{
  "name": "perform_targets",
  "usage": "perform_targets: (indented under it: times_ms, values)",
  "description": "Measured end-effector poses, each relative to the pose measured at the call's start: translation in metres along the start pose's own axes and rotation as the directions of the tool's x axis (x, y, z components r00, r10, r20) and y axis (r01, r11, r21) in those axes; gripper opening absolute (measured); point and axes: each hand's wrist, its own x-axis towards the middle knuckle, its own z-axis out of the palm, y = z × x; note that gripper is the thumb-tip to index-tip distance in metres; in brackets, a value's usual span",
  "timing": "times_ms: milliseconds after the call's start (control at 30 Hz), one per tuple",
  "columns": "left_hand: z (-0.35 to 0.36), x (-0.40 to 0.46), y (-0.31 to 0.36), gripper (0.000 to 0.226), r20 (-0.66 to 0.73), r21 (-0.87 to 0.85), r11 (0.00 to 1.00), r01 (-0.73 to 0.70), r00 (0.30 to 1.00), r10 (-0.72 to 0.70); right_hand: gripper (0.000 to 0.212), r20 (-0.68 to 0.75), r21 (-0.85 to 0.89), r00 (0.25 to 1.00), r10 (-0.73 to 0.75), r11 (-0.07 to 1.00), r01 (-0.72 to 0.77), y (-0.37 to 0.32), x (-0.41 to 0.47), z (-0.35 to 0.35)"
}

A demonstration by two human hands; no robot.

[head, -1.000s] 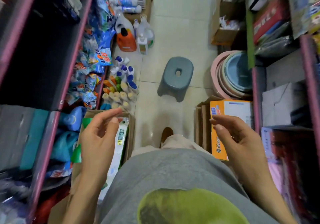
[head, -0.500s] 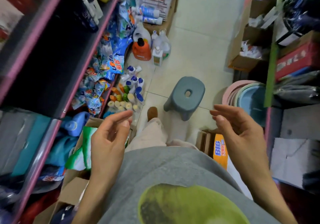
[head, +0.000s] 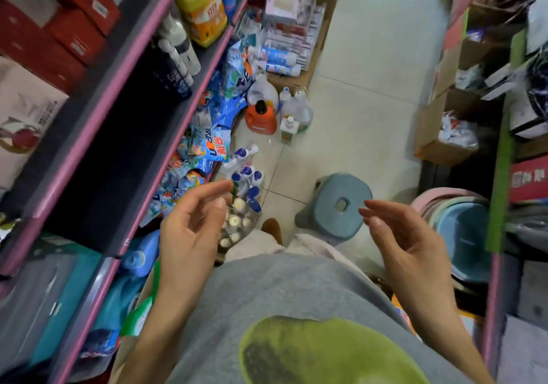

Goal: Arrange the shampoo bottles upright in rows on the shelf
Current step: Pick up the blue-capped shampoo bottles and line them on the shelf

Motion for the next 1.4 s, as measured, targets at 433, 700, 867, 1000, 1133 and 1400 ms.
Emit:
perform_targets:
  times_ms: [433, 700, 867, 1000, 1133, 1400]
  values:
    - [-0.005, 0.074, 0.020, 0.023, -0.099, -0.038, 0.999, -0.014, 0.995, 0.011, 0.025, 0.083, -0.079, 0.996, 0.036, 0.996, -0.029, -0.031, 0.069, 0.025]
    - [0.018, 0.134, 0.035, 0.022, -0.274, -0.098, 0.995, 0.006, 0.961, -0.032, 0.020, 0.240, -0.096, 0.970, -0.038, 0.993, 0.063, -0.065, 0.172, 0.044]
    - [0.042, 0.180, 0.046, 0.022, -0.428, -0.134, 0.991, 0.028, 0.900, -0.083, 0.020, 0.406, -0.155, 0.905, -0.127, 0.966, 0.205, -0.108, 0.261, 0.062]
    - [0.058, 0.202, 0.052, 0.021, -0.523, -0.152, 0.987, 0.058, 0.843, -0.130, 0.020, 0.550, -0.173, 0.820, -0.158, 0.939, 0.297, -0.136, 0.315, 0.078]
    - [0.072, 0.204, 0.050, 0.024, -0.648, -0.194, 0.978, 0.073, 0.739, -0.184, 0.021, 0.702, -0.160, 0.687, -0.188, 0.898, 0.409, -0.147, 0.354, 0.103]
    - [0.078, 0.183, 0.018, 0.029, -0.785, -0.318, 0.942, 0.107, 0.527, -0.325, 0.022, 0.927, -0.069, 0.351, -0.133, 0.860, 0.506, -0.151, 0.378, 0.177]
